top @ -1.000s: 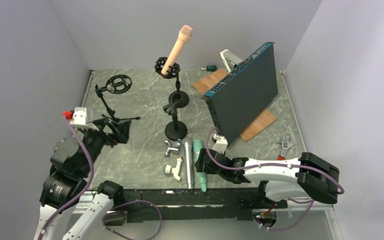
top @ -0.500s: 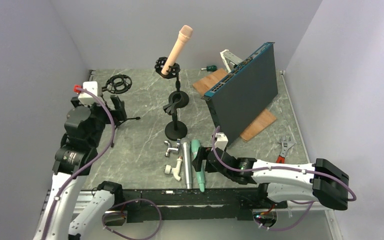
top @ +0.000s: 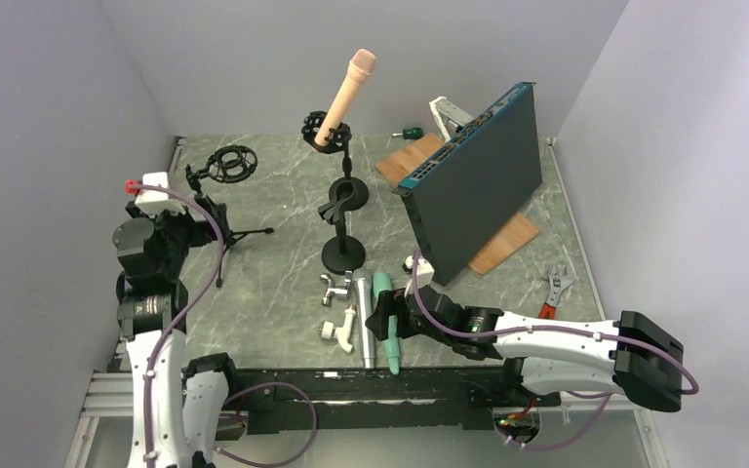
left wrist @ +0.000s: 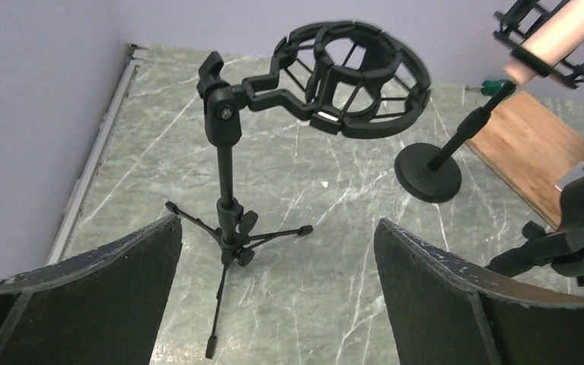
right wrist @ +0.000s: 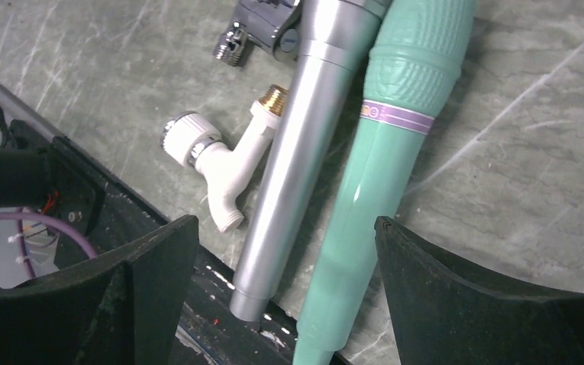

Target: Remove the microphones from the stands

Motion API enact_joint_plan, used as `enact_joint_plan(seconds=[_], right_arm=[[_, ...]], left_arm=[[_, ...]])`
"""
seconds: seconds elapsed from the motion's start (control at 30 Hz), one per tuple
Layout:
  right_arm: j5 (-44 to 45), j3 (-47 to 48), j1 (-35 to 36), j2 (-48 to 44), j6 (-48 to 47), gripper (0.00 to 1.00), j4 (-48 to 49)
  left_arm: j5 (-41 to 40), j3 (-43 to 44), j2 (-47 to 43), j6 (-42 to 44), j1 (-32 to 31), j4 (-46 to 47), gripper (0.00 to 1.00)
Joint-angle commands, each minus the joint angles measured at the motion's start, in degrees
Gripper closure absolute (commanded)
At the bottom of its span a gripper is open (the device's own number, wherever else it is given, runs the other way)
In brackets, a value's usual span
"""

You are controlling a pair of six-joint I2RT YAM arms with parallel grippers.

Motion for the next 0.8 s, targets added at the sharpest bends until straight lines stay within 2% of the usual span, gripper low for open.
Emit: enact_joint_plan(seconds=[0.0,0.13,0.27,0.33,0.5,0.6,0.77], right_arm=[[-1.60,2.01,0.24,-2.39,-3.94,0.12,4.48],[-0.67,3.40,0.21,-3.17,-5.81,0.12,4.63],[-1.35,2.61,0.23,-4.09,-6.07,0.12,6.98],[-3.17,2.93,0.23,-5.26,-6.13,0.12,6.75],[-7.73,1.20,0.21,-12.24,-5.88,0.13,6.42],[-7.57,1.33,0.22,-17.01,-6.26,0.13,2.84],[-5.28,0.22,0.25,-22.99,-7.29,0.13,-0.16]], left_arm=[[7.05,-3.03,4.27,-1.58,5.15,9.66,0.01],[16.52,-3.51,11.78,-6.14,11.80,15.81,0.02],[34.66,-4.91,20.68,-13.82,17.59,32.37,0.01],[38.59,-6.59,23.38,-17.49,18.85,38.15,0.01],[43.52,-9.01,25.28,-18.41,18.88,47.24,0.05],[43.93,-6.74,26.43,-14.99,18.24,42.83,0.13],[36.22,-2.01,26.55,-5.55,14.85,28.55,0.14]])
